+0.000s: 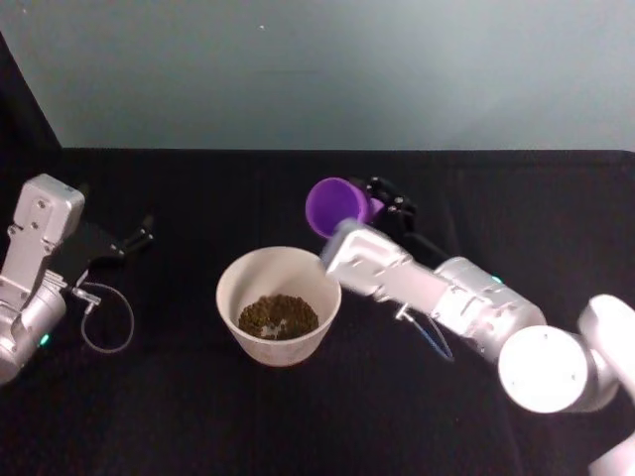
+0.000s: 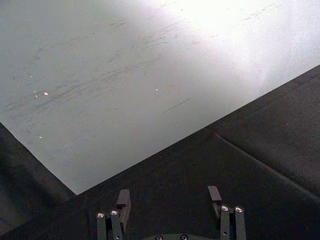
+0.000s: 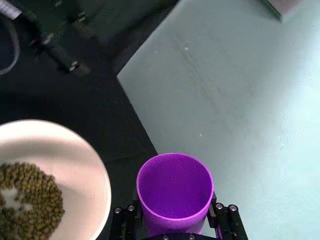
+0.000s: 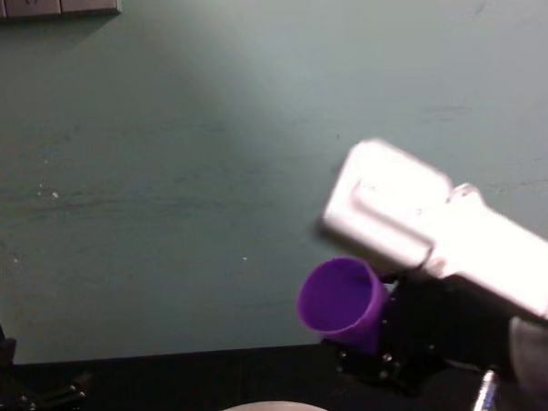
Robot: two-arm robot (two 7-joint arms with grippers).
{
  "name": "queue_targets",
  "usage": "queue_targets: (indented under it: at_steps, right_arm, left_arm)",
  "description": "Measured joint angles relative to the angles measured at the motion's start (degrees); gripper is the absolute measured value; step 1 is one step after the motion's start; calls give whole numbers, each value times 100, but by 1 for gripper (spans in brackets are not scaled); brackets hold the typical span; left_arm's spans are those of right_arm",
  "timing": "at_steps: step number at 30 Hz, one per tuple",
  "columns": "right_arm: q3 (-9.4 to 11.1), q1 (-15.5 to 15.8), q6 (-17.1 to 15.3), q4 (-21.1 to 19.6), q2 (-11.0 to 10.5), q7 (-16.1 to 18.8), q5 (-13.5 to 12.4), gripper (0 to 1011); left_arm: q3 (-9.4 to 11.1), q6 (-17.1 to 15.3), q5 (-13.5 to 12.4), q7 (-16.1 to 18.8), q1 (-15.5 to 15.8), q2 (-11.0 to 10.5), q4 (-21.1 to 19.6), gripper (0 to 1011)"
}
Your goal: Pick up the cup and pour the mung beans from the cup into the bowl.
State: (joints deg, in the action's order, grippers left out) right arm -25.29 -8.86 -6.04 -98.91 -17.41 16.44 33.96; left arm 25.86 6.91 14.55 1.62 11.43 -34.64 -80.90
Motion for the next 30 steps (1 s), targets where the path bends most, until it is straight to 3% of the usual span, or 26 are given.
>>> queue_targets:
  at_steps: [2, 3, 4, 5, 8, 11, 12, 13, 16, 19, 25, 30]
  right_arm:
    - [143, 55, 103, 58, 35, 0, -317, 718]
    - [259, 98, 199, 110, 63, 5, -616, 718]
    - [259, 98, 199, 110, 63, 5, -616, 718]
    - [402, 146, 314, 202, 105, 25, -993, 718]
    - [528, 184, 409, 306, 147, 44, -1347, 718]
    - [735, 233, 562, 528, 225, 138, -1944, 718]
    - [735, 233, 562, 528, 225, 138, -1944, 718]
    - [810, 241, 630, 635, 257, 202, -2214, 718]
    - [923, 242, 692, 807, 304, 333, -2595, 718]
    - [1069, 224, 707, 1071, 363, 530, -3136, 718]
    - [1182, 175, 589, 1417, 396, 767, -3718, 718]
    - [1219, 136, 513, 1628, 398, 896, -4036, 718]
  left_arm:
    - [0, 0, 0, 0, 0, 0, 0, 1000]
    - [0, 0, 0, 0, 0, 0, 0, 1000]
    - [0, 0, 0, 0, 0, 0, 0, 1000]
    - [0, 0, 0, 0, 0, 0, 0, 1000]
    - [0, 0, 0, 0, 0, 0, 0, 1000]
    - [0, 0, 0, 0, 0, 0, 0, 1000]
    - [0, 0, 0, 0, 0, 0, 0, 1000]
    - [0, 0, 0, 0, 0, 0, 0, 1000]
    - [0, 0, 0, 0, 0, 0, 0, 1000]
    - [0, 0, 0, 0, 0, 0, 0, 1000]
    - [0, 0, 0, 0, 0, 0, 0, 1000]
    - [0, 0, 0, 0, 0, 0, 0, 1000]
